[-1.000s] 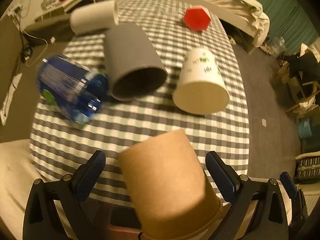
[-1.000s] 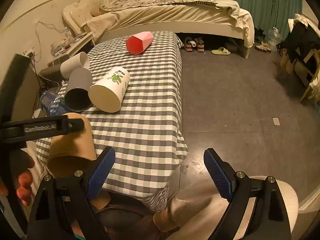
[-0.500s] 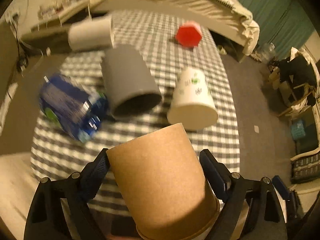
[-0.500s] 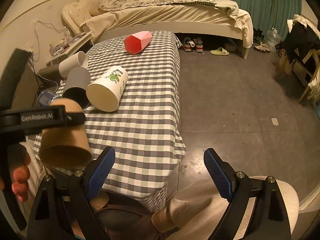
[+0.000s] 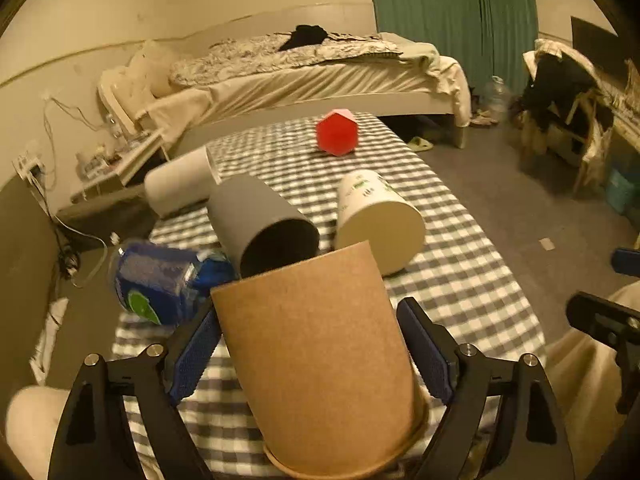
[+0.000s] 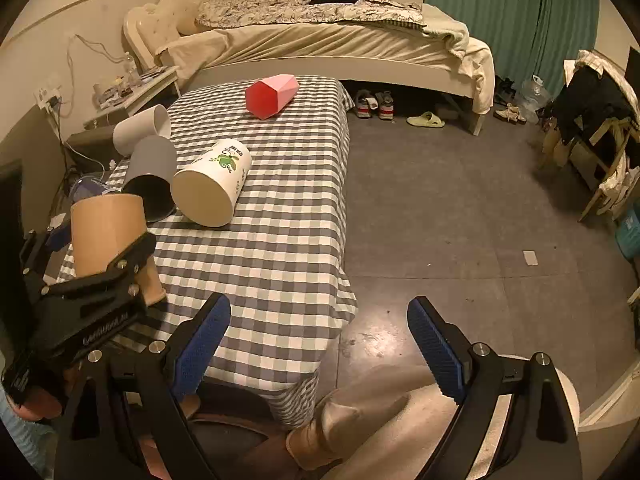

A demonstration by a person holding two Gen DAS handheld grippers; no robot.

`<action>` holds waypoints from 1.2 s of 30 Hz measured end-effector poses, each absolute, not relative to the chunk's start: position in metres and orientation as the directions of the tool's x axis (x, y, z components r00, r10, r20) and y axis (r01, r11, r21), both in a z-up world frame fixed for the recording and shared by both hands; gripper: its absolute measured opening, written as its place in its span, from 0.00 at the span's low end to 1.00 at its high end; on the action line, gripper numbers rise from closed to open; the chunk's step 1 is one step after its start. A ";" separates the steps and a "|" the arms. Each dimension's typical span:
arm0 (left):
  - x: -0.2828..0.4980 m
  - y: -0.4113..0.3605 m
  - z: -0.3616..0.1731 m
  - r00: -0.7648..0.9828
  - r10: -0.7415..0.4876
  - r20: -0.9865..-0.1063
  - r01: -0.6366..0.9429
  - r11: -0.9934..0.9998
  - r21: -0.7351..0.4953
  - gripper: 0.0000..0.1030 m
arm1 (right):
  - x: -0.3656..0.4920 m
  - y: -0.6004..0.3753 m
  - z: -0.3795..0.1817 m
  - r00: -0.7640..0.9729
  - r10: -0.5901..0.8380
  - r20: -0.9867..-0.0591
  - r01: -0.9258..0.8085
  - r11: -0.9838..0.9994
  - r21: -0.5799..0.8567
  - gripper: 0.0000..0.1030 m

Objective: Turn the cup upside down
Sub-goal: 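Rotate the tan cup in the left gripper so its base faces up, then lower the tan cup base-up onto the table and open the left gripper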

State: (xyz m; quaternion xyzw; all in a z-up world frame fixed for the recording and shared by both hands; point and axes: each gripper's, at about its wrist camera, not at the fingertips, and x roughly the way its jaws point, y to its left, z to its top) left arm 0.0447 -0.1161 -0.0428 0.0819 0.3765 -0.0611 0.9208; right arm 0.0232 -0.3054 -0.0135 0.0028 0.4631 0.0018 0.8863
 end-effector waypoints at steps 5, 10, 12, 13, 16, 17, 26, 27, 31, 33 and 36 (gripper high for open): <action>0.036 -0.111 -0.057 0.627 -0.099 -0.773 0.191 0.981 0.028 0.83 | 0.021 -0.298 -0.010 0.580 -0.012 -0.814 -0.011 1.000 -0.022 0.88; 0.032 -0.102 -0.062 0.583 -0.122 -0.803 0.168 0.985 -0.028 0.79 | 0.019 -0.290 -0.010 0.584 -0.019 -0.812 -0.030 0.999 -0.045 0.88; 0.031 -0.100 -0.060 0.586 -0.134 -0.799 0.166 0.985 -0.044 0.79 | 0.018 -0.287 -0.011 0.581 -0.020 -0.814 -0.035 0.998 -0.049 0.88; 0.030 -0.100 -0.058 0.591 -0.139 -0.794 0.166 0.985 -0.049 0.79 | 0.018 -0.287 -0.010 0.580 -0.019 -0.814 -0.037 0.998 -0.050 0.88; 0.034 -0.101 -0.053 0.612 -0.137 -0.779 0.165 0.985 -0.043 0.79 | 0.017 -0.284 -0.011 0.580 -0.022 -0.815 -0.041 0.998 -0.055 0.88; 0.037 -0.100 -0.052 0.619 -0.136 -0.773 0.162 0.986 -0.044 0.79 | 0.017 -0.284 -0.011 0.579 -0.023 -0.815 -0.041 0.997 -0.058 0.88; 0.076 -0.109 -0.057 0.650 -0.098 -0.754 0.162 0.987 0.010 0.79 | 0.021 -0.282 -0.017 0.557 -0.035 -0.830 -0.037 0.997 -0.067 0.88; 0.079 -0.110 -0.061 0.644 -0.097 -0.759 0.164 0.986 0.014 0.79 | 0.022 -0.282 -0.018 0.555 -0.035 -0.831 -0.036 0.997 -0.066 0.88; 0.084 -0.113 -0.070 0.638 -0.100 -0.763 0.179 0.984 0.020 0.79 | 0.024 -0.283 -0.020 0.546 -0.037 -0.837 -0.030 0.998 -0.064 0.88; 0.083 -0.117 -0.073 0.642 -0.094 -0.761 0.192 0.981 0.041 0.79 | 0.025 -0.285 -0.021 0.541 -0.039 -0.840 -0.025 0.998 -0.062 0.88; 0.083 -0.116 -0.073 0.650 -0.108 -0.752 0.198 0.980 0.030 0.80 | 0.027 -0.287 -0.024 0.532 -0.038 -0.846 -0.017 0.998 -0.056 0.88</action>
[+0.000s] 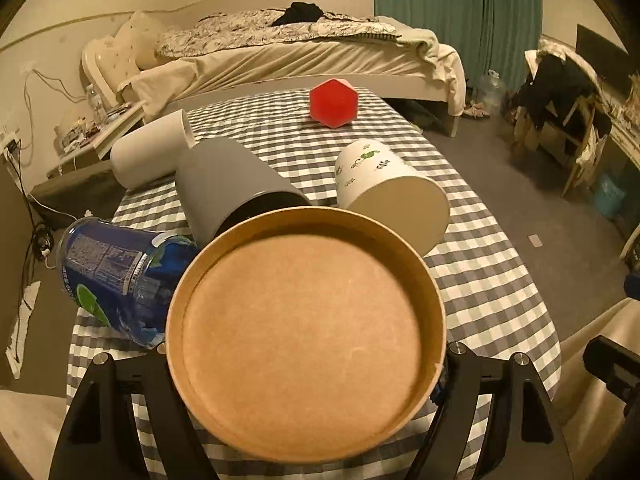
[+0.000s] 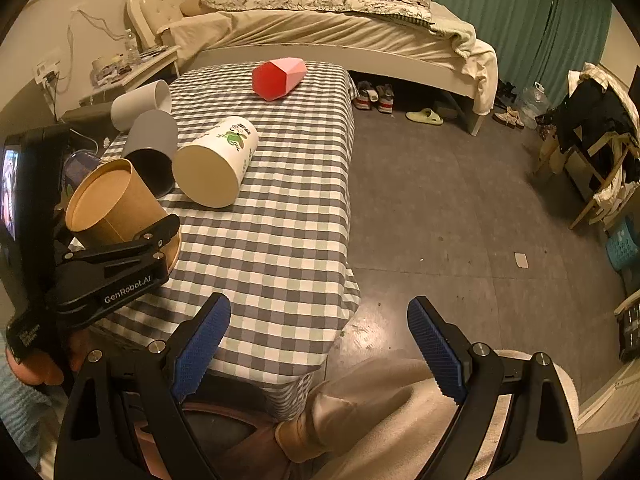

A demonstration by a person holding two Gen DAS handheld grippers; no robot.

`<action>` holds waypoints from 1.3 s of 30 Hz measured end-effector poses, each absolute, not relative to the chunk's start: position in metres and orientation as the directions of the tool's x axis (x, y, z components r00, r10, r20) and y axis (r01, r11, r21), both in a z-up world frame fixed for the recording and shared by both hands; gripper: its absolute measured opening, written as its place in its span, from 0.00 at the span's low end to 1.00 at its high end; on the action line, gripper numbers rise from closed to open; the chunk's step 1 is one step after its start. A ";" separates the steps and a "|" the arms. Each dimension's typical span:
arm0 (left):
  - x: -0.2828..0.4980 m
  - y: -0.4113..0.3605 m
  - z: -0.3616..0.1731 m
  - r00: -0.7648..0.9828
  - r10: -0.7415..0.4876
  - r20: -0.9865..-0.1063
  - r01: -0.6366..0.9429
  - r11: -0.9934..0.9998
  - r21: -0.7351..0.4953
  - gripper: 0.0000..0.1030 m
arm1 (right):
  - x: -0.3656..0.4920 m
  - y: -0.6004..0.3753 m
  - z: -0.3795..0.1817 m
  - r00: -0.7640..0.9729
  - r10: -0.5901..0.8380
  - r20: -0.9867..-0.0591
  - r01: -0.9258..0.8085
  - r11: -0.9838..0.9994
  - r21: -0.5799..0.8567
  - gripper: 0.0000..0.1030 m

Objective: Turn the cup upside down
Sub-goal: 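Lower the tan cup base-up onto the table and open the left gripper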

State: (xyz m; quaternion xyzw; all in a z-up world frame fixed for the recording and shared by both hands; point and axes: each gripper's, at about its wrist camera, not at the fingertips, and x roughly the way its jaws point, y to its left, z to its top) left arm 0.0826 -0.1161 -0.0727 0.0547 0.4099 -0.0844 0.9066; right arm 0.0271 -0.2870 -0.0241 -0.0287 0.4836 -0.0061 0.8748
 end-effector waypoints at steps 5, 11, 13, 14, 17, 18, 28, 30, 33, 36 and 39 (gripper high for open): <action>0.086 -0.118 -0.069 0.626 -0.143 -0.767 0.216 0.976 -0.005 0.88 | 0.027 -0.288 -0.023 0.533 -0.041 -0.845 -0.011 0.998 -0.056 0.88; 0.085 -0.116 -0.051 0.646 -0.160 -0.747 0.205 0.978 -0.033 0.88 | 0.023 -0.289 -0.015 0.550 -0.038 -0.835 -0.002 0.999 -0.046 0.88; 0.084 -0.114 -0.041 0.661 -0.168 -0.731 0.200 0.979 -0.045 0.88 | 0.022 -0.290 -0.011 0.553 -0.025 -0.833 0.003 1.000 -0.028 0.88; 0.084 -0.113 -0.035 0.670 -0.174 -0.722 0.196 0.979 -0.054 0.88 | 0.020 -0.290 -0.008 0.557 -0.019 -0.830 0.005 1.000 -0.020 0.88; 0.082 -0.109 -0.017 0.691 -0.193 -0.697 0.191 0.978 -0.082 0.88 | 0.015 -0.288 0.002 0.576 -0.020 -0.817 0.004 1.000 -0.021 0.88; 0.080 -0.107 -0.011 0.698 -0.198 -0.689 0.190 0.978 -0.089 0.88 | 0.014 -0.286 0.006 0.583 -0.023 -0.812 0.003 1.000 -0.026 0.88; 0.037 -0.058 0.041 0.802 -0.213 -0.559 0.152 0.976 -0.155 0.90 | -0.004 -0.270 0.042 0.688 0.024 -0.725 -0.015 1.000 0.019 0.88; 0.026 -0.044 0.041 0.815 -0.187 -0.549 0.126 0.981 -0.146 0.90 | -0.008 -0.263 0.044 0.712 0.032 -0.701 -0.017 0.999 0.029 0.88; 0.011 -0.031 0.034 0.823 -0.153 -0.548 0.103 0.987 -0.120 0.90 | -0.012 -0.255 0.041 0.737 0.046 -0.674 -0.018 0.999 0.048 0.89; 0.000 -0.021 0.027 0.822 -0.144 -0.550 0.091 0.988 -0.123 0.90 | -0.013 -0.244 0.034 0.742 0.062 -0.668 -0.034 0.998 0.055 0.90; -0.005 -0.013 0.021 0.811 -0.167 -0.561 0.094 0.983 -0.157 1.00 | -0.012 -0.229 0.025 0.741 0.063 -0.669 -0.059 0.998 0.028 0.94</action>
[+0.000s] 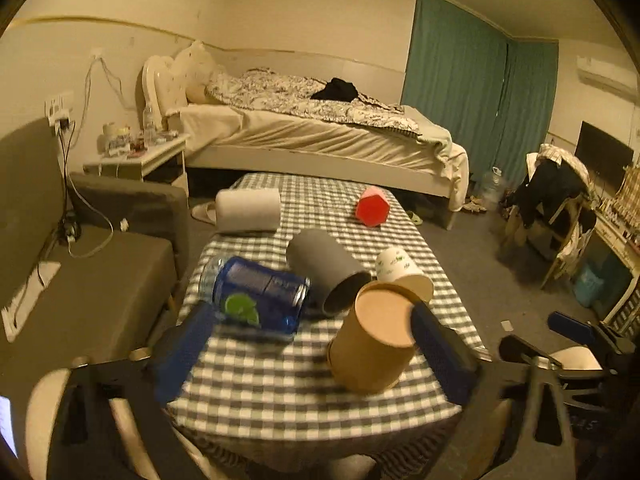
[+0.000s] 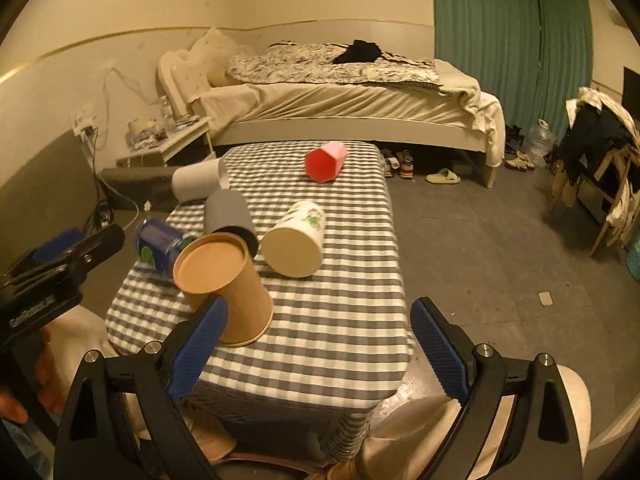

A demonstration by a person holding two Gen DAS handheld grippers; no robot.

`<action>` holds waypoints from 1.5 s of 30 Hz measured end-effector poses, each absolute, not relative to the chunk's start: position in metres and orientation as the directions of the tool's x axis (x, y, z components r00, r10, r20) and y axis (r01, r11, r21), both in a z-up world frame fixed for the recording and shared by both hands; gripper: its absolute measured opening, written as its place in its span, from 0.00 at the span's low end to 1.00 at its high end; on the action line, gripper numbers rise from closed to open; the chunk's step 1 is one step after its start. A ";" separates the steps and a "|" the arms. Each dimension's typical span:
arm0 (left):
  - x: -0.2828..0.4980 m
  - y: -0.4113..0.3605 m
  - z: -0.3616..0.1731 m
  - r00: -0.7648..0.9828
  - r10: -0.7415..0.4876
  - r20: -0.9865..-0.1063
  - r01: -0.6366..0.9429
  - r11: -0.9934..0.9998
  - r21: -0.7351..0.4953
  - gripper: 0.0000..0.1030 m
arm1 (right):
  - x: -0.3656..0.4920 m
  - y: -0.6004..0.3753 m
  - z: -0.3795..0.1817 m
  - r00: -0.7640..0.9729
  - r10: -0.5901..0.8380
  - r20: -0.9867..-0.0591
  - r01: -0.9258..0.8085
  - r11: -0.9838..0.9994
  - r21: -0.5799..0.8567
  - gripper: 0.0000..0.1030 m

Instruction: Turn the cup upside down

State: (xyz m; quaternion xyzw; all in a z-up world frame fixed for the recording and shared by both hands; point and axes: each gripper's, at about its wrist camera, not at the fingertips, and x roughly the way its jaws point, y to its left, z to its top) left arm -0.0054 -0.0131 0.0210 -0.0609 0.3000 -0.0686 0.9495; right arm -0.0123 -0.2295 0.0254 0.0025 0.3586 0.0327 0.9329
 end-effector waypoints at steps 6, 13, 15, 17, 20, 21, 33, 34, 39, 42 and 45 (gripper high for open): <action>-0.017 -0.009 0.016 0.818 -0.162 -0.552 0.100 0.985 -0.141 1.00 | -0.013 -0.215 0.017 0.746 0.059 -0.663 -0.070 0.998 0.009 1.00; -0.018 -0.004 0.009 0.817 -0.136 -0.560 0.077 0.989 -0.128 1.00 | -0.013 -0.214 0.008 0.736 0.050 -0.675 -0.060 0.998 0.009 1.00; -0.019 -0.003 0.010 0.821 -0.132 -0.556 0.071 0.989 -0.130 1.00 | -0.012 -0.214 0.007 0.735 0.041 -0.676 -0.052 0.999 0.005 1.00; -0.019 -0.001 0.010 0.821 -0.129 -0.556 0.067 0.989 -0.130 1.00 | -0.012 -0.215 0.005 0.731 0.041 -0.681 -0.050 0.999 0.006 1.00; -0.018 0.001 0.008 0.819 -0.123 -0.560 0.059 0.990 -0.131 1.00 | -0.011 -0.214 0.003 0.726 0.041 -0.687 -0.051 0.999 0.005 1.00; -0.018 0.001 0.008 0.819 -0.122 -0.560 0.057 0.990 -0.132 1.00 | -0.011 -0.214 0.003 0.725 0.039 -0.687 -0.051 0.999 0.003 1.00; -0.016 0.004 0.006 0.814 -0.108 -0.570 0.037 0.990 -0.134 1.00 | -0.009 -0.213 0.000 0.717 0.036 -0.697 -0.052 0.999 -0.002 1.00; -0.016 0.004 0.006 0.815 -0.108 -0.570 0.037 0.990 -0.135 1.00 | -0.009 -0.213 0.000 0.717 0.036 -0.696 -0.052 0.999 -0.002 1.00; -0.016 0.004 0.005 0.817 -0.109 -0.567 0.040 0.990 -0.132 1.00 | -0.009 -0.214 -0.001 0.715 0.037 -0.698 -0.052 0.999 -0.001 1.00; -0.016 0.004 0.004 0.815 -0.101 -0.570 0.037 0.992 -0.124 1.00 | -0.009 -0.214 -0.001 0.714 0.035 -0.699 -0.051 0.999 -0.002 1.00; -0.015 0.004 0.002 0.810 -0.098 -0.578 0.033 0.992 -0.122 1.00 | -0.009 -0.214 -0.001 0.713 0.035 -0.700 -0.051 0.999 -0.002 1.00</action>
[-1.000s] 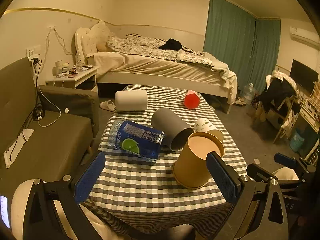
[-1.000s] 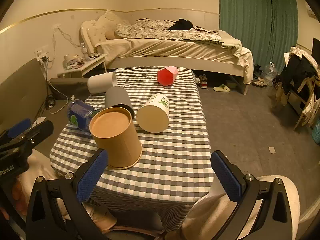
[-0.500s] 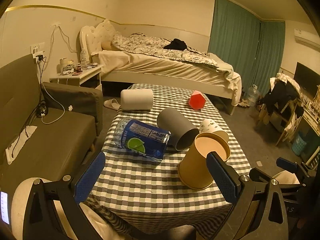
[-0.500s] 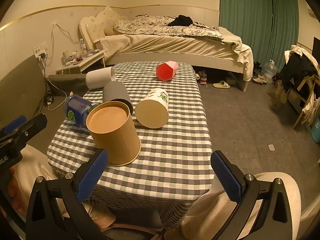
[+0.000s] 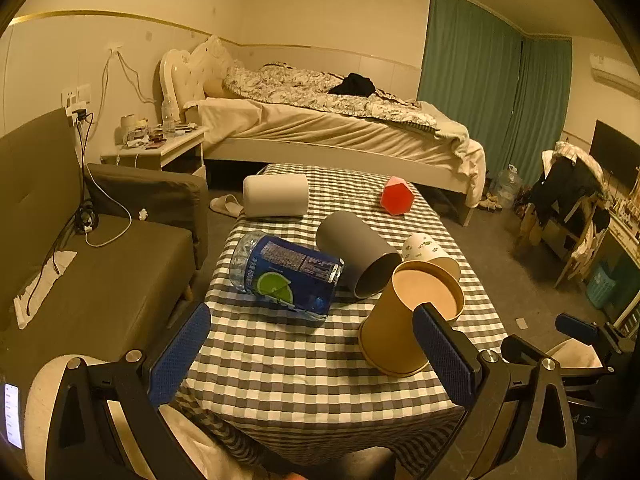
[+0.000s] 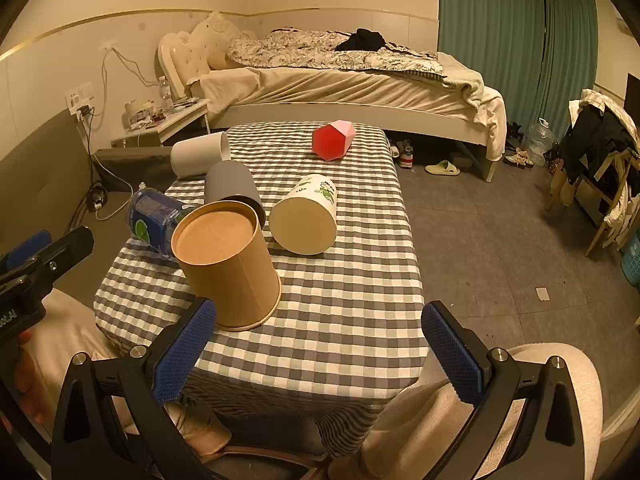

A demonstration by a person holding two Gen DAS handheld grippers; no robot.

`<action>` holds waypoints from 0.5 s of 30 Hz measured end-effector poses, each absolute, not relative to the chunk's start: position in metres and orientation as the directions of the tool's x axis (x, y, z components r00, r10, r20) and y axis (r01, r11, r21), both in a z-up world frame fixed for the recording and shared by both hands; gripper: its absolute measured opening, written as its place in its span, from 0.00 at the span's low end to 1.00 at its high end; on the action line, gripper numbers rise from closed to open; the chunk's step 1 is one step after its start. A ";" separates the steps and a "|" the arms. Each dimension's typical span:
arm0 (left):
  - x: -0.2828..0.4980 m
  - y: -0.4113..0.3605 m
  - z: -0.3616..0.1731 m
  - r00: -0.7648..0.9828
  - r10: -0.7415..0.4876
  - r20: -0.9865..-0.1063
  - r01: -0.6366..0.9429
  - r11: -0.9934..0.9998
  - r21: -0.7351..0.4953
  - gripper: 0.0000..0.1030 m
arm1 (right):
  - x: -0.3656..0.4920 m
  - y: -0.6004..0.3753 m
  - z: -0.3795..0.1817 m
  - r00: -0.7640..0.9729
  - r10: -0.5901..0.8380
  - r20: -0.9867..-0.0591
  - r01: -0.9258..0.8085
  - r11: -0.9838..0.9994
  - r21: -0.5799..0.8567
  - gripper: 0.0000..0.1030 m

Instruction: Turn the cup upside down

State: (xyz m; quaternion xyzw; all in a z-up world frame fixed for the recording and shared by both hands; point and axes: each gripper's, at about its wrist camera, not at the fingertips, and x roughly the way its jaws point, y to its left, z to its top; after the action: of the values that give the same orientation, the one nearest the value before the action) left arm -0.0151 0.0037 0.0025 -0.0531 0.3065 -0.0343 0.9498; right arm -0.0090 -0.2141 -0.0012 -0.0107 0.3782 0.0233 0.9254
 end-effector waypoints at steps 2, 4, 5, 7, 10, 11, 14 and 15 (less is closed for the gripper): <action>-0.016 0.004 0.003 0.812 -0.092 -0.576 0.029 0.993 -0.118 1.00 | -0.009 -0.214 -0.002 0.710 0.034 -0.703 -0.052 0.999 -0.004 1.00; -0.017 0.004 0.003 0.815 -0.088 -0.573 0.026 0.993 -0.116 1.00 | -0.008 -0.213 -0.003 0.707 0.034 -0.706 -0.052 0.999 -0.005 1.00; -0.017 0.004 0.003 0.815 -0.086 -0.572 0.024 0.993 -0.116 1.00 | -0.009 -0.213 -0.003 0.707 0.033 -0.707 -0.052 0.999 -0.005 1.00; -0.017 0.005 0.003 0.815 -0.085 -0.573 0.020 0.993 -0.118 1.00 | -0.009 -0.213 -0.003 0.707 0.033 -0.706 -0.052 0.999 -0.005 1.00; -0.016 0.006 0.004 0.815 -0.080 -0.573 0.013 0.993 -0.120 1.00 | -0.009 -0.213 -0.003 0.707 0.033 -0.707 -0.052 0.999 -0.006 1.00; -0.016 0.006 0.004 0.814 -0.079 -0.576 0.011 0.993 -0.121 1.00 | -0.009 -0.214 -0.003 0.706 0.033 -0.707 -0.053 0.999 -0.006 1.00; -0.015 0.007 0.003 0.810 -0.076 -0.581 0.005 0.992 -0.124 1.00 | -0.008 -0.212 -0.004 0.704 0.032 -0.709 -0.052 0.999 -0.006 1.00; -0.015 0.008 0.003 0.810 -0.077 -0.582 0.004 0.992 -0.125 1.00 | -0.008 -0.212 -0.004 0.703 0.032 -0.710 -0.052 0.999 -0.006 1.00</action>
State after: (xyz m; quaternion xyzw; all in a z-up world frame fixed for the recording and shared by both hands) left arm -0.0149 0.0078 0.0028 -0.0589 0.3078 -0.0213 0.9494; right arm -0.0084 -0.2122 -0.0037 -0.0127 0.3844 0.0227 0.9228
